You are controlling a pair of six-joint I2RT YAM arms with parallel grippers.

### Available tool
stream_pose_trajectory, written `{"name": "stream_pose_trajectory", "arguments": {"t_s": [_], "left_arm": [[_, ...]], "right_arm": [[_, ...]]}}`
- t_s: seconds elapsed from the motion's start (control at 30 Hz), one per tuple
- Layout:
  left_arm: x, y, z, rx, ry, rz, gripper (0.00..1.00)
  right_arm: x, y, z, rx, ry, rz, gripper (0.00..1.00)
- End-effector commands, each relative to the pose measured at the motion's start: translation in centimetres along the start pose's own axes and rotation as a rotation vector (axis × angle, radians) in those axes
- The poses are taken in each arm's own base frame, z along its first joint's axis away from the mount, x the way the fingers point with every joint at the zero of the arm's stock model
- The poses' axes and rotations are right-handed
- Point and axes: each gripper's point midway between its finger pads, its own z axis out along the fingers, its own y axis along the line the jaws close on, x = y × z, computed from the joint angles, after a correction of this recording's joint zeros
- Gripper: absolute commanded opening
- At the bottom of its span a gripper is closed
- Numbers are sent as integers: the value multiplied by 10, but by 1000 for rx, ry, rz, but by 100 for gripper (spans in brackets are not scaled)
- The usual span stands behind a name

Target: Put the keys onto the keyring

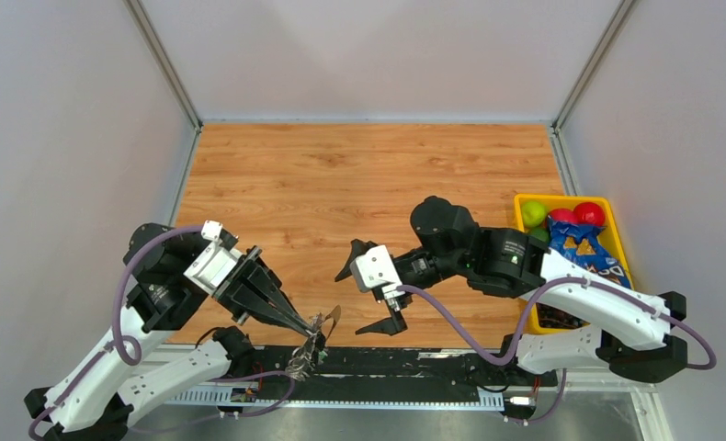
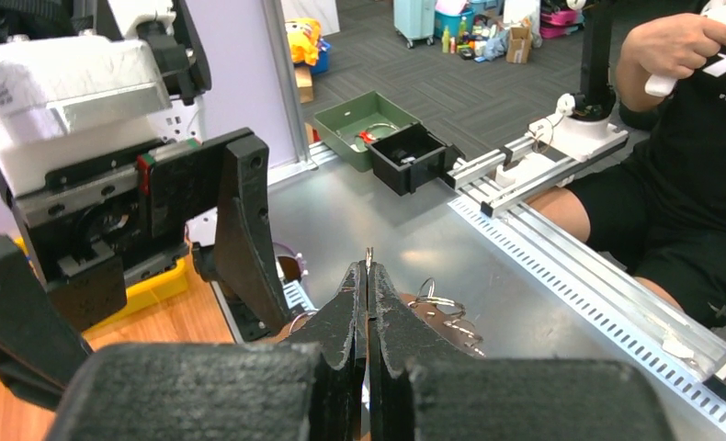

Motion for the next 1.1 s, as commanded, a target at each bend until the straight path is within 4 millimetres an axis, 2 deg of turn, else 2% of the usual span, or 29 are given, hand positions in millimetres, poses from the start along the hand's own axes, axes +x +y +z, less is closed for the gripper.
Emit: {"name": "stream_pose_trajectory", "arguments": {"t_s": [0.0, 0.13, 0.33, 0.4, 0.47, 0.6, 0.7, 0.73, 0.8, 0.87, 1.0, 1.07], "left_arm": [[-8, -12, -1, 27, -11, 72, 0], [-6, -13, -1, 28, -9, 75, 0], [-2, -9, -1, 18, -2, 84, 0], [-1, -8, -1, 19, 0, 87, 0], [-1, -7, -1, 18, 0, 97, 0], [-1, -7, -1, 14, -2, 111, 0], [-3, -8, -1, 7, -6, 124, 0], [-3, -8, -1, 6, -7, 126, 0], [-4, -8, -2, 4, -8, 129, 0], [-4, -7, -2, -2, -10, 130, 0], [-5, -8, -2, -12, -13, 142, 0], [-6, -9, -2, -15, -15, 149, 0]], "right_arm": [[-36, 0, 7, -66, -128, -99, 95], [-44, 2, 13, -110, -157, -98, 92], [-48, 16, 10, -173, -188, -71, 76], [-47, 17, 10, -179, -185, -46, 67], [-45, 18, 11, -179, -176, -17, 50], [-35, 24, 14, -203, -160, 21, 28], [-31, 30, 17, -242, -161, 32, 25], [-30, 31, 18, -251, -162, 38, 26], [-29, 31, 20, -259, -159, 52, 37], [-29, 32, 21, -268, -160, 55, 38], [-29, 35, 24, -300, -171, 60, 27], [-28, 35, 27, -310, -170, 69, 15]]}}
